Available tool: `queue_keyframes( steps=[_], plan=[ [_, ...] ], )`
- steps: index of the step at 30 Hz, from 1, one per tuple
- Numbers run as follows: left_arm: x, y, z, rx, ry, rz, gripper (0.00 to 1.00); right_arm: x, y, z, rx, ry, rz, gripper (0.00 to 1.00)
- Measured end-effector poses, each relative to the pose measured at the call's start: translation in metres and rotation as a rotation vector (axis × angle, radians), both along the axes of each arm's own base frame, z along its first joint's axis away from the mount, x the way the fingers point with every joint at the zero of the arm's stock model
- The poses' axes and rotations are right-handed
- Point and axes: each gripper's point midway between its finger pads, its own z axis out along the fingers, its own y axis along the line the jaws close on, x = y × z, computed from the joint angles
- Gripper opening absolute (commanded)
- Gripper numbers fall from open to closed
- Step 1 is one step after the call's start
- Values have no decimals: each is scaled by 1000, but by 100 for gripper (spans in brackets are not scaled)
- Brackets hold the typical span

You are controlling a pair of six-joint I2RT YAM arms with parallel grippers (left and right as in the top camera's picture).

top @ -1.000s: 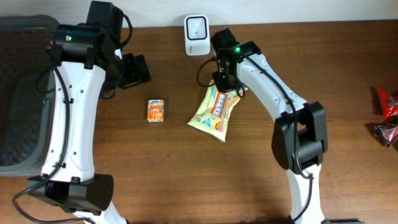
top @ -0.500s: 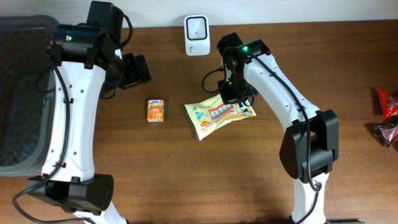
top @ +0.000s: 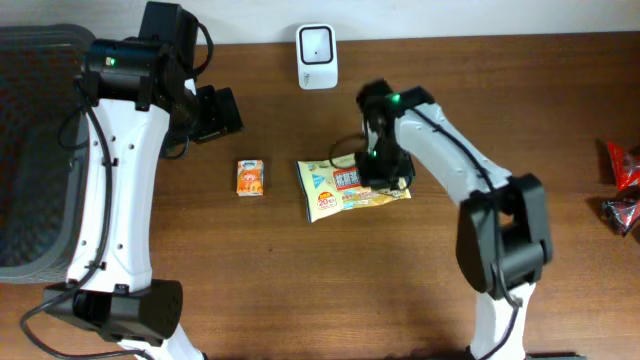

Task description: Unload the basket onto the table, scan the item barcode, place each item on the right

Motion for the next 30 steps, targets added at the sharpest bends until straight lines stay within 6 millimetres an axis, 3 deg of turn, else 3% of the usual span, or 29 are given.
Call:
queue_keyframes(
  steps=[2, 5, 7, 9, 11, 14, 17, 18, 20, 21, 22, 23, 24, 29, 30],
  plan=[
    [0, 0, 0, 0, 0, 0, 99, 15, 9, 25, 54, -89, 0, 4],
    [0, 0, 0, 0, -1, 0, 99, 32, 25, 27, 114, -145, -37, 4],
    [0, 0, 0, 0, 0, 0, 99, 35, 41, 7, 122, -135, -65, 4],
    [0, 0, 0, 0, 0, -1, 99, 23, 58, -25, 106, -85, -73, 4],
    [0, 0, 0, 0, 0, 0, 99, 19, 76, -38, 111, -78, -100, 4],
    [0, 0, 0, 0, 0, 0, 99, 30, 113, -33, 190, -155, -132, 4],
    [0, 0, 0, 0, 0, -1, 99, 45, 112, -19, 211, -181, -164, 4],
    [0, 0, 0, 0, 0, 0, 99, 51, 105, -5, 206, -180, -163, 10],
    [0, 0, 0, 0, 1, 0, 99, 84, 72, 56, 220, -258, -164, 71],
    [0, 0, 0, 0, 2, 0, 99, 96, 39, 89, 209, -288, -169, 85],
    [0, 0, 0, 0, 0, -1, 99, 106, 24, 104, 212, -329, -175, 91],
    [0, 0, 0, 0, 0, 0, 99, 116, -4, 117, 206, -356, -215, 95],
    [0, 0, 0, 0, 0, 0, 99, 127, -46, 122, 190, -374, -284, 99],
    [0, 0, 0, 0, 0, 0, 99, 136, -160, 119, 131, -373, -498, 99],
    [0, 0, 0, 0, 0, 0, 99, 133, -174, 118, 113, -364, -526, 99]
  ],
)
